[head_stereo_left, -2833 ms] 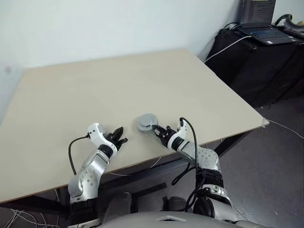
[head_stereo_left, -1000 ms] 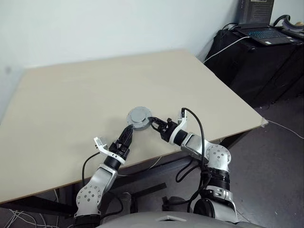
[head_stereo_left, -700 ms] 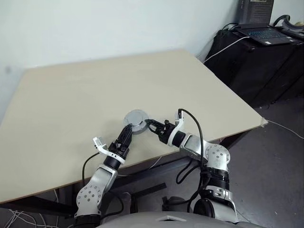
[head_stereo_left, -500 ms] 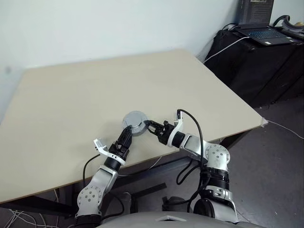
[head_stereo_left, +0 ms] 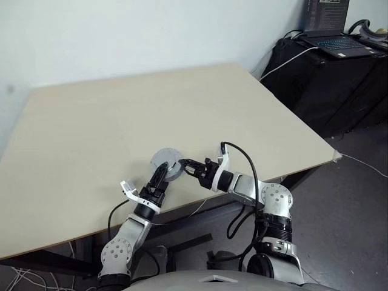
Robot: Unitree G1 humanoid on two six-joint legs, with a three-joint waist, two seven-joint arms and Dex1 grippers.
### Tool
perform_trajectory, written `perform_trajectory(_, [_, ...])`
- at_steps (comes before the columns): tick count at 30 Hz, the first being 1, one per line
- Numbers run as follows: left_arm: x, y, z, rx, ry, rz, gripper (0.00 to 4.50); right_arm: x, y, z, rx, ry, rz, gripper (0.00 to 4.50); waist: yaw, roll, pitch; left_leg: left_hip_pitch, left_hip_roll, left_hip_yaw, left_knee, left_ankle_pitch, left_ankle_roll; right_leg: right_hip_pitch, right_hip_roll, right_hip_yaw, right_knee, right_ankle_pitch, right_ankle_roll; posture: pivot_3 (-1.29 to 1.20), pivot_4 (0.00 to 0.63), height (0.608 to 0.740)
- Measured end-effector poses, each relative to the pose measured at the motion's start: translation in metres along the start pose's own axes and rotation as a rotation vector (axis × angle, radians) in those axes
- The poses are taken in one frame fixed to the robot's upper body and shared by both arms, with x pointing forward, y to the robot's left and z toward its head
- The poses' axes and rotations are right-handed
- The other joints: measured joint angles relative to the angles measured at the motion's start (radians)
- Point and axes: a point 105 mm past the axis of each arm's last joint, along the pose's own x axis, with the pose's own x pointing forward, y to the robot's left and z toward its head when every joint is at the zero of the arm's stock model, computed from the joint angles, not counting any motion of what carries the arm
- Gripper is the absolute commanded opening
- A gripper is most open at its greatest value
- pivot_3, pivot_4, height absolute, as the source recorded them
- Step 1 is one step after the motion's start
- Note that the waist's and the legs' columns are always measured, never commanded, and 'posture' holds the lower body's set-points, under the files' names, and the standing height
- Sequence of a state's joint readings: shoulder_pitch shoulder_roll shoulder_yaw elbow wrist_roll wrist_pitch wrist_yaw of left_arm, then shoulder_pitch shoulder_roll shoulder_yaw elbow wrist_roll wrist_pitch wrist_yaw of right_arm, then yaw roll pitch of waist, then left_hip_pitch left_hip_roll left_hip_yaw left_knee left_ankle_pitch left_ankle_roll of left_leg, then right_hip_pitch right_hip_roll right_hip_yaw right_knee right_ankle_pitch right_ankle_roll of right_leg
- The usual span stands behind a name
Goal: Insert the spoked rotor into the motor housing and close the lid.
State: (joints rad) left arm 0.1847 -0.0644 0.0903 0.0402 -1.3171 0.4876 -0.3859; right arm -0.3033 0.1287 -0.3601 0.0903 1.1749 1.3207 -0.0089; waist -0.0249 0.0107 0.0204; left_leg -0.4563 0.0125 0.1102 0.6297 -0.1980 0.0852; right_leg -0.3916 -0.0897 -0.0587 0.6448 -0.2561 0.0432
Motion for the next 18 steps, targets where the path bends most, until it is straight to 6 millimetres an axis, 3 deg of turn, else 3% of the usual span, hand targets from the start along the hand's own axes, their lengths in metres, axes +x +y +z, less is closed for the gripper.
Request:
perform_trajectory(4, [-0.0004, 0.0002, 0.0024, 0.004, -0.013, -0.001, 4.50, 0.0000, 0.0003, -0.0003, 0.000, 0.002, 0.002, 1.20, 0.000, 0.000, 0.000, 0.000, 0.000, 0.000, 0.000, 0.000, 0.000, 0.000, 0.000, 0.000, 0.000, 0.000, 0.000, 0.00, 0.000, 0.740])
perform_trajectory(5, [-0.0004, 0.0002, 0.0031, 0.005, -0.017, -0.002, 4.32, -0.0001, 0.0005, -0.0005, 0.000, 0.003, 0.003, 1.20, 0.000, 0.000, 0.000, 0.000, 0.000, 0.000, 0.000, 0.000, 0.000, 0.000, 0.000, 0.000, 0.000, 0.000, 0.000, 0.00, 0.000, 0.740])
perform_trajectory(7, [-0.0004, -0.0008, 0.0039, 0.004, -0.021, -0.010, 3.95, -0.0001, 0.0006, -0.0013, -0.001, 0.009, 0.004, 1.20, 0.000, 0.000, 0.000, 0.000, 0.000, 0.000, 0.000, 0.000, 0.000, 0.000, 0.000, 0.000, 0.000, 0.000, 0.000, 0.00, 0.000, 0.740])
perform_trajectory(12, [0.0011, -0.0057, 0.0050, -0.014, -0.029, -0.047, 2.37, -0.0008, -0.0009, -0.0019, 0.001, 0.010, -0.001, 1.20, 0.000, 0.000, 0.000, 0.000, 0.000, 0.000, 0.000, 0.000, 0.000, 0.000, 0.000, 0.000, 0.000, 0.000, 0.000, 0.00, 0.000, 0.740])
perform_trajectory(18, [0.0010, -0.0042, 0.0053, -0.031, -0.033, -0.050, 2.31, -0.0012, -0.0018, -0.0018, -0.007, 0.007, -0.009, 1.20, -0.001, 0.000, 0.000, 0.000, 0.000, 0.000, 0.001, 0.000, 0.001, 0.000, 0.000, 0.000, 0.000, 0.000, 0.000, 0.00, 0.000, 0.740])
